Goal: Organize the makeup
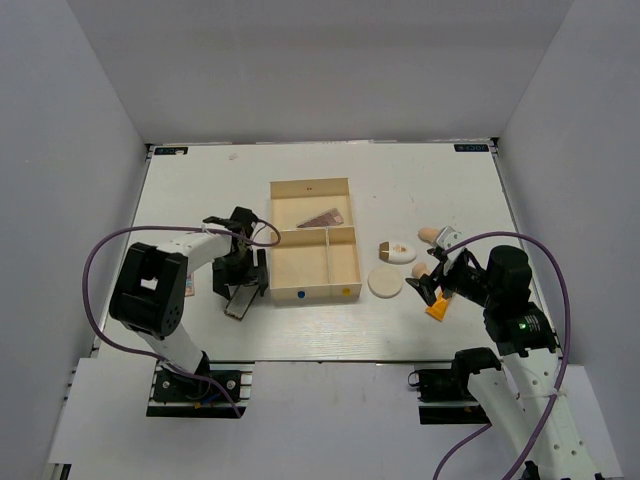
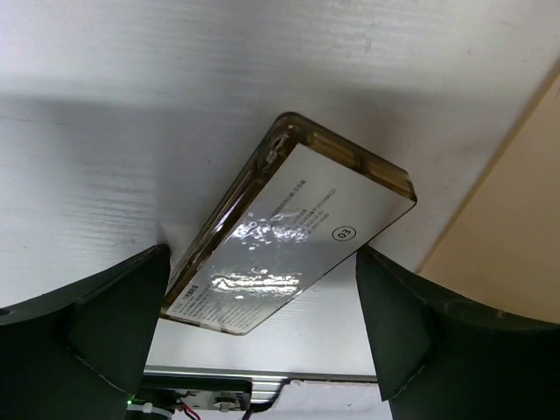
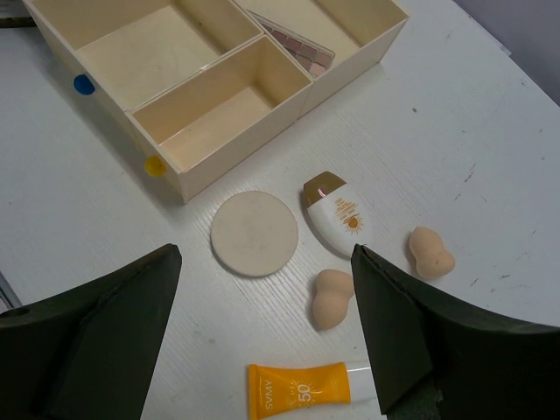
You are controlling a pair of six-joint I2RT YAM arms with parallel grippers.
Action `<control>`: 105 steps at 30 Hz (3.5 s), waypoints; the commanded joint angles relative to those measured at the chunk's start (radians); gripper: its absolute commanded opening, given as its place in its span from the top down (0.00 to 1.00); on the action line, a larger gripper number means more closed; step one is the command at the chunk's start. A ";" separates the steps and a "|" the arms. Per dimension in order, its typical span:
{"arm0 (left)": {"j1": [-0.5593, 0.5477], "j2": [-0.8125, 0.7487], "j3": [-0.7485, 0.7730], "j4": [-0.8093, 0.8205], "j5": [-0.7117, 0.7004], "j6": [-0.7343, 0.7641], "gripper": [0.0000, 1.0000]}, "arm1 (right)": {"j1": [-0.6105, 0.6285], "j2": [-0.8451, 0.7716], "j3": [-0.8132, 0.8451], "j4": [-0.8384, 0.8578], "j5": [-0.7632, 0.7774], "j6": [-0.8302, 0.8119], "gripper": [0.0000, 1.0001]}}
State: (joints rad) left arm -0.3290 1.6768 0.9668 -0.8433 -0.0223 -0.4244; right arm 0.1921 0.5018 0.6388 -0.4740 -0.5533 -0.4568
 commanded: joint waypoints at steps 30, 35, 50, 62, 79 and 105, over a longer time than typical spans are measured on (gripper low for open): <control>0.019 -0.359 0.004 0.075 -0.100 -0.071 0.80 | 0.004 -0.003 -0.001 -0.003 -0.022 -0.006 0.16; -0.004 -0.414 0.079 0.125 0.003 -0.051 0.83 | 0.001 0.004 -0.004 -0.002 -0.019 -0.005 0.16; -0.031 -0.137 0.403 0.490 0.122 -0.137 0.86 | 0.010 0.032 -0.008 0.012 -0.002 0.003 0.16; -0.050 0.182 0.569 0.553 0.059 -0.165 0.58 | 0.004 0.038 -0.016 0.035 0.035 0.017 0.16; -0.050 0.127 0.541 0.466 0.039 -0.123 0.15 | 0.004 0.046 -0.011 0.034 0.052 0.017 0.11; 0.160 -0.414 0.052 -0.220 -0.403 -0.459 0.02 | 0.006 -0.052 0.019 -0.041 -0.102 0.021 0.11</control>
State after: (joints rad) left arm -0.1844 1.3010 1.0473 -0.9627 -0.3653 -0.6983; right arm 0.1932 0.4747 0.6254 -0.5079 -0.6201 -0.4450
